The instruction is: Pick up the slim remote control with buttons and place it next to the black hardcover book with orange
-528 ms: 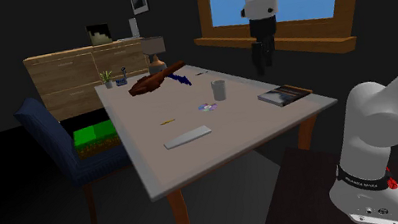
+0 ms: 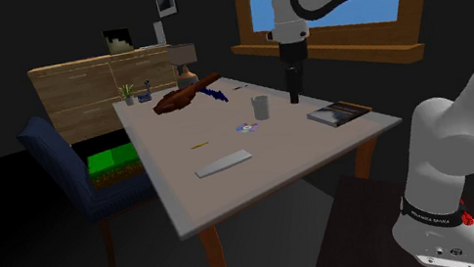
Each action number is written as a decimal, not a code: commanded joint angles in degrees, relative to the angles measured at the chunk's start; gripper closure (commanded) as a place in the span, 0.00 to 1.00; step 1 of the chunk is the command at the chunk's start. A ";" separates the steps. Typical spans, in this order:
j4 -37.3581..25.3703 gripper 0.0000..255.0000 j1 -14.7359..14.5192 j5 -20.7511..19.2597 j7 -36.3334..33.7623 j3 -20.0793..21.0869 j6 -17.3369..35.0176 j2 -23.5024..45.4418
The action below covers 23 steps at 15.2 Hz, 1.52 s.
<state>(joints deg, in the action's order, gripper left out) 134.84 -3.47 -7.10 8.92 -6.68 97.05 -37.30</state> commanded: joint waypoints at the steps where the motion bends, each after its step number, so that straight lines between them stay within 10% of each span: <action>1: -1.09 0.00 -1.22 -0.29 4.00 -1.42 3.60 4.41; 23: -23.41 0.00 -9.34 8.78 45.90 -4.18 26.04 49.02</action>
<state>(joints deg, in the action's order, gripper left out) 112.82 -12.76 1.19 52.89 -11.25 122.70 9.95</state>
